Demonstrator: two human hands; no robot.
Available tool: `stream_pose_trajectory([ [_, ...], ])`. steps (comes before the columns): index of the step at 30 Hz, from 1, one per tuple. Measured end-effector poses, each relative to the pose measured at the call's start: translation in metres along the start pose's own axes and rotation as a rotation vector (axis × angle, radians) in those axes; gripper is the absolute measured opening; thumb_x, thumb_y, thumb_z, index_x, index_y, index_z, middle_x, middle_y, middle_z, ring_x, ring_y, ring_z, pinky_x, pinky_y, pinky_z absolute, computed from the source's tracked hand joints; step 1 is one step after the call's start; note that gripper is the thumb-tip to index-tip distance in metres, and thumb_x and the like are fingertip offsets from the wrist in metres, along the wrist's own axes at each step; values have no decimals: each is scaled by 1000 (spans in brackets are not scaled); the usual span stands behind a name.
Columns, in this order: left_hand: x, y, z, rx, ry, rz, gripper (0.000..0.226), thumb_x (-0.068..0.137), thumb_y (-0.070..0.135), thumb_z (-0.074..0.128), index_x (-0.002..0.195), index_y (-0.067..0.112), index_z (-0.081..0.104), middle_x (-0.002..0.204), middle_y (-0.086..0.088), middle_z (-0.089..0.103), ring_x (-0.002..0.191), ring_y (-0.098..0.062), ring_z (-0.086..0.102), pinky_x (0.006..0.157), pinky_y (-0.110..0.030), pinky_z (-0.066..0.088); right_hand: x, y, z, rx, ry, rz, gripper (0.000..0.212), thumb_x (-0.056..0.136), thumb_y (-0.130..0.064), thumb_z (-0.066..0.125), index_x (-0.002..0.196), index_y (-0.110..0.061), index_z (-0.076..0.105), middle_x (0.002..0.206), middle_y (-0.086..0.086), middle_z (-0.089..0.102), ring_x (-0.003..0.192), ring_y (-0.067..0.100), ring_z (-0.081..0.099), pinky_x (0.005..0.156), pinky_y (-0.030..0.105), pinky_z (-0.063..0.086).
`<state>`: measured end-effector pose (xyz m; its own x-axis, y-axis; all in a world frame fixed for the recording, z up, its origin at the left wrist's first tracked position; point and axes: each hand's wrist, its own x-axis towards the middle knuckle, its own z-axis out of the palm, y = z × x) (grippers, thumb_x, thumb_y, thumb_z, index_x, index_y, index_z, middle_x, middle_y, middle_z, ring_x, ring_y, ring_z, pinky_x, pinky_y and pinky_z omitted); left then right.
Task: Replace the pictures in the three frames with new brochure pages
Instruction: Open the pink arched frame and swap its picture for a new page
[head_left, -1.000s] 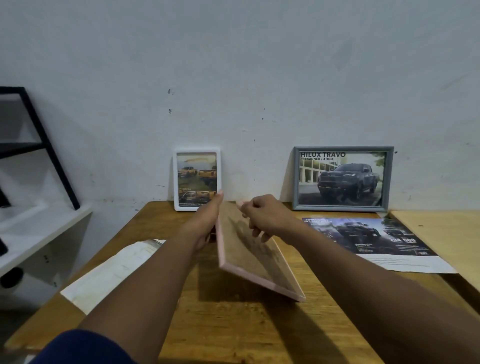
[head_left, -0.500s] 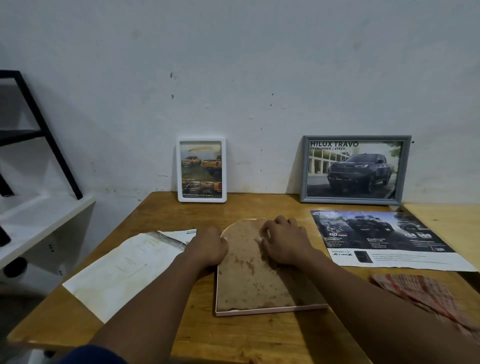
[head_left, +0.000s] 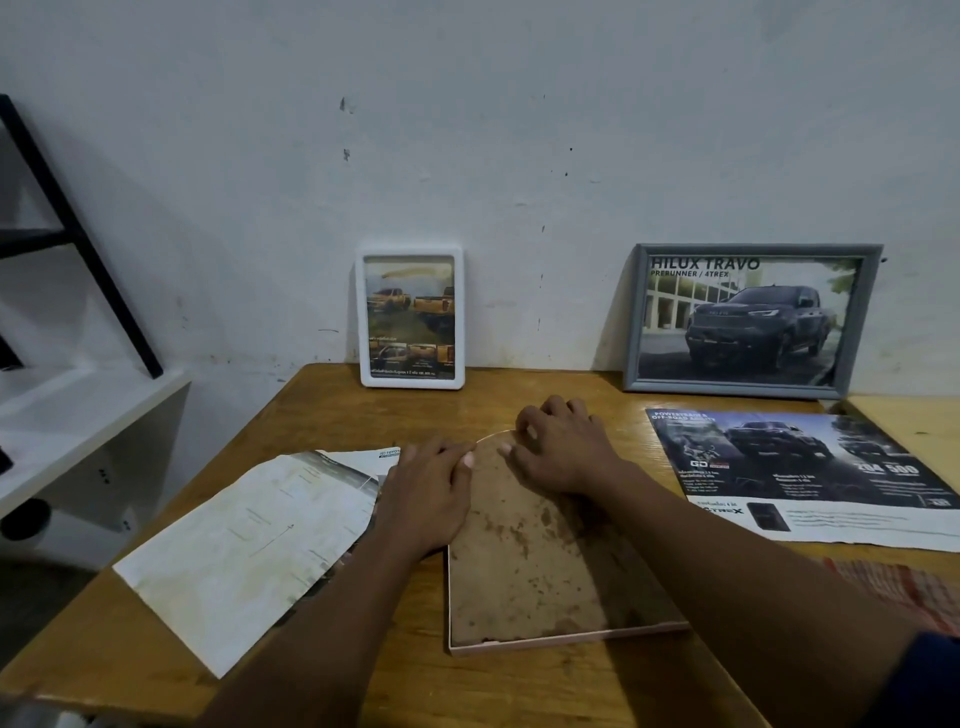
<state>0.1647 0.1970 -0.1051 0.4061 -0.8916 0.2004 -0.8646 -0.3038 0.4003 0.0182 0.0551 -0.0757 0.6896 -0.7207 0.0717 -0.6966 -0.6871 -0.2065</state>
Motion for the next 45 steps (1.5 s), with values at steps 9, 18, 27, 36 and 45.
stream_pose_trajectory([
  [9,0,3,1,7,11,-11,50,107,49,21,143,33,53,140,9,53,128,-18,43,103,-45,41,3,-1,11,46,64,-21,52,89,-70,42,120,-29,50,125,3,54,116,21,45,98,46,40],
  [18,-1,2,2,-62,28,-9,55,104,56,18,134,34,58,129,9,58,120,-17,46,100,-50,44,18,-10,16,16,93,43,71,89,-75,26,118,-16,54,123,8,52,113,24,45,98,48,38],
  [27,-4,2,-3,-297,104,-64,75,89,82,8,104,32,63,103,12,62,106,-16,56,94,-49,48,13,-19,11,142,301,81,53,92,-72,31,94,-23,49,89,0,56,79,17,51,72,42,51],
  [36,4,3,-40,-454,-185,-232,92,86,88,10,127,30,68,128,0,68,117,-18,60,106,-47,43,9,-36,6,237,320,178,60,91,-75,29,105,-21,51,97,1,58,85,19,55,76,44,53],
  [45,20,12,-45,-676,-306,-439,138,42,113,12,151,34,45,155,-4,47,141,-31,44,117,-56,31,4,-24,-33,213,418,180,53,98,-64,24,98,-17,49,89,1,60,79,23,57,67,38,43],
])
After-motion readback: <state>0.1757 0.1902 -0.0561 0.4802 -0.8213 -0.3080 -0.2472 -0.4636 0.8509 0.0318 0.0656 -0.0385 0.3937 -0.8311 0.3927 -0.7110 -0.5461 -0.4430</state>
